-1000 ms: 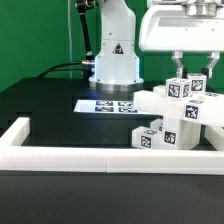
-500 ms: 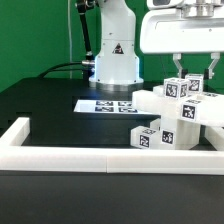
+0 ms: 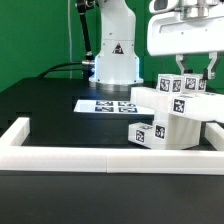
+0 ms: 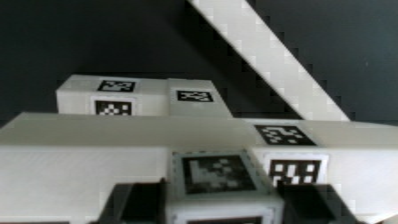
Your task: Assemble chair
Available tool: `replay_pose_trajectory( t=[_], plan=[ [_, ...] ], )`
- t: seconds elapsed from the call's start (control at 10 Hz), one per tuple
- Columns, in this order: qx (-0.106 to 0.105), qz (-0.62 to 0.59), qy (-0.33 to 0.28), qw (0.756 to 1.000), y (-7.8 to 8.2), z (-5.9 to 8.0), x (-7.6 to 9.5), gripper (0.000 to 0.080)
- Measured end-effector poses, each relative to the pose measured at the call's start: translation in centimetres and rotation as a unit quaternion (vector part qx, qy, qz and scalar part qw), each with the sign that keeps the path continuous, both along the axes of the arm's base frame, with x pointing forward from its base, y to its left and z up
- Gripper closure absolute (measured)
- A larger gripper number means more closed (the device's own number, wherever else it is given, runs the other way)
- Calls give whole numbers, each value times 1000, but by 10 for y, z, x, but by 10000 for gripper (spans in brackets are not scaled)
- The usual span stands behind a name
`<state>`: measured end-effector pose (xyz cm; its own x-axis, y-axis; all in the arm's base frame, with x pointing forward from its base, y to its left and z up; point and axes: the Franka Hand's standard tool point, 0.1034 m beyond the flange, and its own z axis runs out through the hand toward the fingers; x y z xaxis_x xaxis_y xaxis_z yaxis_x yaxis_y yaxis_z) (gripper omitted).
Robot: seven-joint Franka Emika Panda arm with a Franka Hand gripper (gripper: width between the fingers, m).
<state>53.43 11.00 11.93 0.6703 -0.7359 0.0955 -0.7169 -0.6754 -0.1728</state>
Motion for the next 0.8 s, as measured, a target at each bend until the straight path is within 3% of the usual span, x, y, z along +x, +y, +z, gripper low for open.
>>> replay_pose_trajectory(
  t=[0.2, 0.5, 0.7, 0.8],
  plan=[
    [20, -61, 2, 998, -2, 1, 1, 509],
    [22, -63, 2, 998, -2, 1, 1, 508],
    [22, -62, 2, 998, -2, 0, 1, 190],
    [20, -54, 7, 998, -1, 0, -1, 162]
  ],
)
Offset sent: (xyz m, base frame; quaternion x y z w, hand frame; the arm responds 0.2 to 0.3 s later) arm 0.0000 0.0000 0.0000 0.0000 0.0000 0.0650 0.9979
